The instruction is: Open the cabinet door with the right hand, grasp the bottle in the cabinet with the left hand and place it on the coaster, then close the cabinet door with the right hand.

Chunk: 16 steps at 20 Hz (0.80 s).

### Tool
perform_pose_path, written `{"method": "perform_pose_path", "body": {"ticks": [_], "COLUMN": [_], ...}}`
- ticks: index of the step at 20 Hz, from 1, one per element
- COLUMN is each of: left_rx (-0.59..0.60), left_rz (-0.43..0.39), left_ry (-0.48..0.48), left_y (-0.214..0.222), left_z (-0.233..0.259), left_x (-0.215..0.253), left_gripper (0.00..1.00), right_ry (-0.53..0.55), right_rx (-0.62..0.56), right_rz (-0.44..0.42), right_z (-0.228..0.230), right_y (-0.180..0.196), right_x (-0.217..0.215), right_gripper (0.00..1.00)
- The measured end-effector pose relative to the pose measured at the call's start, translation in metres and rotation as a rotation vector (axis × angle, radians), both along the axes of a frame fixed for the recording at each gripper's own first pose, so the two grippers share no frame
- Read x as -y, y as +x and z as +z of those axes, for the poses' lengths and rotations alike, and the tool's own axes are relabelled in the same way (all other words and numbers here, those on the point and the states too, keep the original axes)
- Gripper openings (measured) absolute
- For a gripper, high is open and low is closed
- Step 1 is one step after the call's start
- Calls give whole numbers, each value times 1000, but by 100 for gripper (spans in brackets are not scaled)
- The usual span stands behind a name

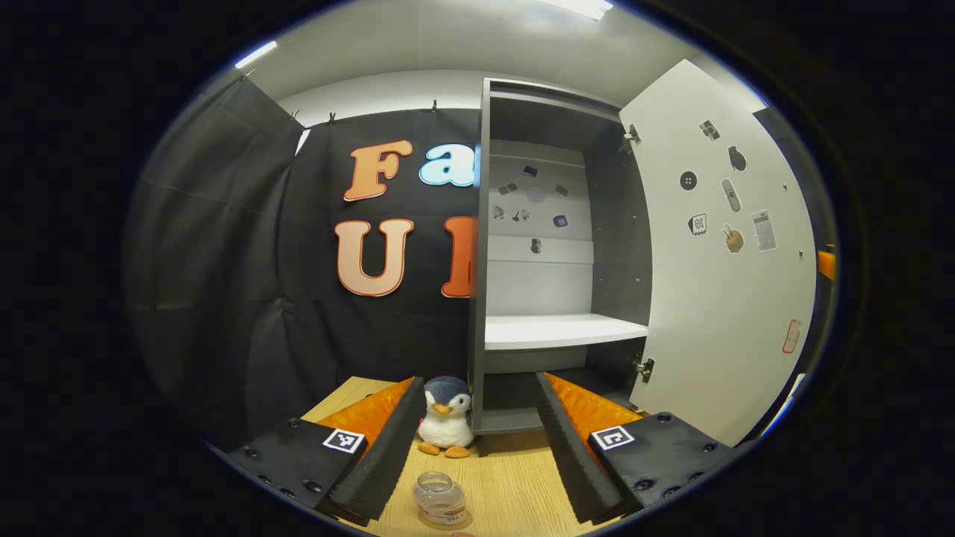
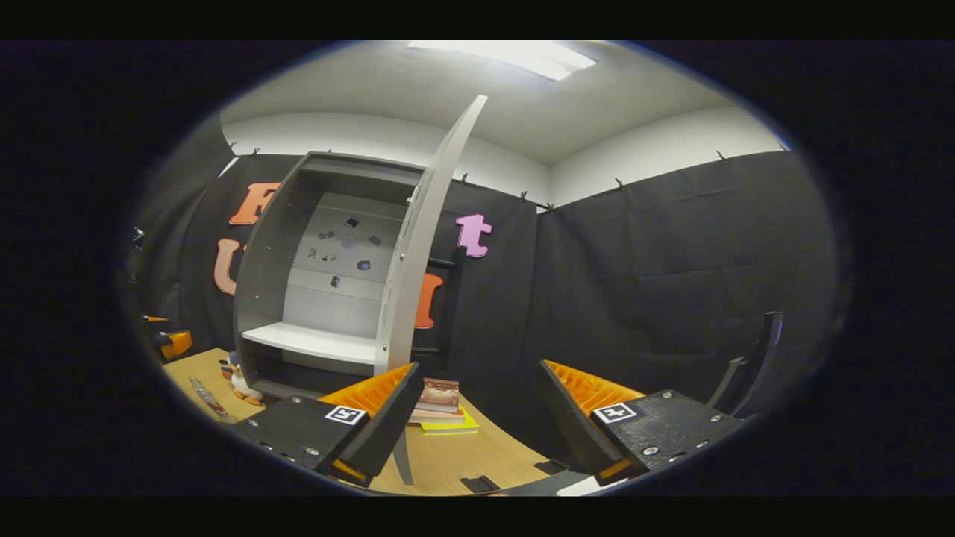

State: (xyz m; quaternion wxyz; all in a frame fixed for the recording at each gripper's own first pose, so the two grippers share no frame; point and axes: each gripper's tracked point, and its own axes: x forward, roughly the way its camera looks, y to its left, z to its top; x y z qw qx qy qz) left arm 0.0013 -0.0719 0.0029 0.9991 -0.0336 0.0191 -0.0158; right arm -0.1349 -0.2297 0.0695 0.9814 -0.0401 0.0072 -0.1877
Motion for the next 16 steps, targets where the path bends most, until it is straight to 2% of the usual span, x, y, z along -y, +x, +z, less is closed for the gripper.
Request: {"method": "perform_pose_path", "body": {"ticks": [4, 7, 10, 13, 16], "left_rx": [5, 7, 7, 8, 29], "left_rz": [-2, 4, 5, 13, 24], "left_ry": [-2, 16, 11, 7, 9], "left_y": [-3, -4, -4, -9, -12], "left_z": [3, 3, 7, 9, 14], "left_x": [1, -1, 0, -3, -10], "left_gripper": [95, 95, 95, 95, 95], "right_ry": [55, 145, 164, 168, 220], "right_rx": [-9, -2, 2, -10, -2], "right_rz": [43, 84, 129, 222, 326], "right_z": [-7, -10, -10, -9, -6], "right_y": [13, 15, 18, 23, 36], "right_x": [-2, -13, -30, -63, -101], "right_gripper": [93, 91, 90, 88, 88]}}
